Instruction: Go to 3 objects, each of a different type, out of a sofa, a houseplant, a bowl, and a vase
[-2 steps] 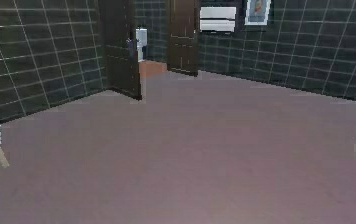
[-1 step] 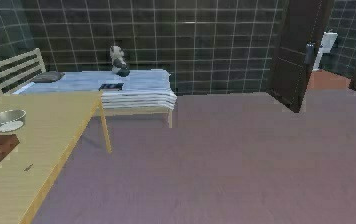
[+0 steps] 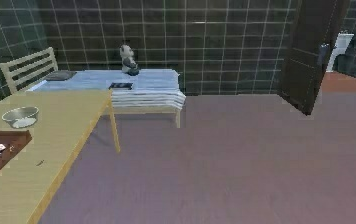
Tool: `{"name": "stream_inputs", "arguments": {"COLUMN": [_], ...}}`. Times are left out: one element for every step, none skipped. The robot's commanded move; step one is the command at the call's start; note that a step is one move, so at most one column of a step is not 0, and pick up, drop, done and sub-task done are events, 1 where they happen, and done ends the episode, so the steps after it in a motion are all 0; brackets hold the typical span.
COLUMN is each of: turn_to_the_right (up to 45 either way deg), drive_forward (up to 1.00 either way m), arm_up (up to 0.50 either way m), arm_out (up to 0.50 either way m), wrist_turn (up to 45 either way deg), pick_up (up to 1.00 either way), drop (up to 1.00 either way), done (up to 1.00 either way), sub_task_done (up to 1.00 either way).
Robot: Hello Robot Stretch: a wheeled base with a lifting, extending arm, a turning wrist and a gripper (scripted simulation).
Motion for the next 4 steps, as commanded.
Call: {"name": "stream_inputs", "arguments": {"turn_to_the_right": [0.0,-30.0,0.0,-45.0], "drive_forward": [1.0,0.0,0.05,0.0], "arm_up": [0.0,0.0,0.0,0.0], "arm_out": [0.0,0.0,0.0,0.0], "wrist_turn": [0.0,0.0,0.0,0.0], "pick_up": [0.0,0.0,0.0,0.0], "drop": [0.0,0.0,0.0,0.0], "done": [0.0,0.0,0.0,0.0], "sub_task_done": [0.0,0.0,0.0,0.0]}}
